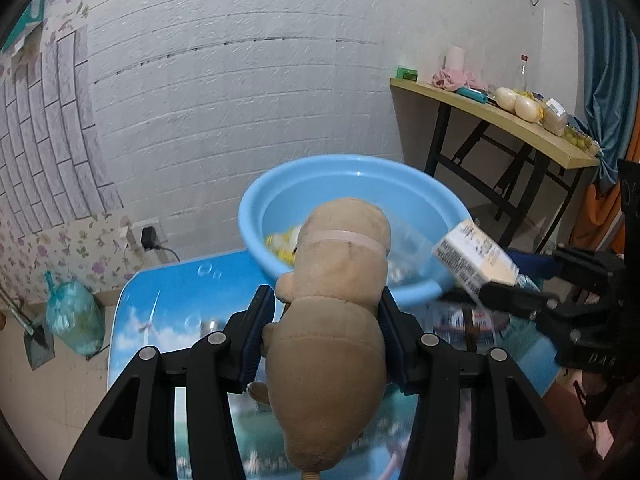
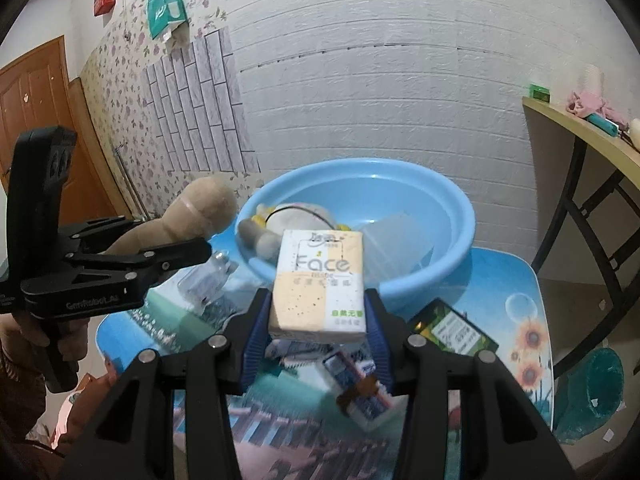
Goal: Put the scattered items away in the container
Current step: 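Carry the tan plush to the basin with the left tool while the right carries the tissue pack, then release the tan plush and tissue pack into the basin with both tools, then withdraw both open tools from the basin toward the remaining items, then grasp the clear glass jar with the left tool while the right tool approaches the white charger, then hold the jar in the left tool while the right tool grasps the white charger plug, then carry the jar with the left tool and the charger with the right tool to the basin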
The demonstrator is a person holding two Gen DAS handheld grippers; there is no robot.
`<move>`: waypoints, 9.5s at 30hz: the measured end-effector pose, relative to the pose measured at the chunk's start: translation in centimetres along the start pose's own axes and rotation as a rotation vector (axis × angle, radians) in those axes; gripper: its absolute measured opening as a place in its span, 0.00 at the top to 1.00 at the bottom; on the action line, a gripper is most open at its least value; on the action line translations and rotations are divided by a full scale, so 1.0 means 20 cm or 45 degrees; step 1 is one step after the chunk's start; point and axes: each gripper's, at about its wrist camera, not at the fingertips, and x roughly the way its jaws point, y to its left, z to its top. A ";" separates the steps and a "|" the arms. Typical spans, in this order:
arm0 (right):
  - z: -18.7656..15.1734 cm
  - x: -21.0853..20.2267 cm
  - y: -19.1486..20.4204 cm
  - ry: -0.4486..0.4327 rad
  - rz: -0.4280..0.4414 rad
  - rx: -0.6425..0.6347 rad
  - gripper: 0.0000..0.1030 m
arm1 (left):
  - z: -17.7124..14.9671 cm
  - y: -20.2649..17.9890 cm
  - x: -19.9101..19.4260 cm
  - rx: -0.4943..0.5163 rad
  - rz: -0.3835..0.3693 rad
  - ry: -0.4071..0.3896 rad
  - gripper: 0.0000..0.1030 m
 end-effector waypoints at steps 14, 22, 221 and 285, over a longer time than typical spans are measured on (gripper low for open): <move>0.09 0.18 -0.16 0.000 -0.005 0.033 0.56 | 0.18 -0.10 0.28 0.062 -0.059 0.015 0.51; 0.10 0.24 -0.19 -0.007 -0.010 0.039 0.56 | 0.21 -0.13 0.37 0.074 -0.086 0.027 0.49; -0.56 0.08 -0.11 0.238 -0.286 0.040 0.09 | -0.77 0.03 -0.03 -0.117 0.164 0.216 0.00; 0.12 -0.10 -0.09 -0.162 0.021 0.077 0.76 | 0.06 -0.14 -0.20 -0.050 0.047 -0.193 0.62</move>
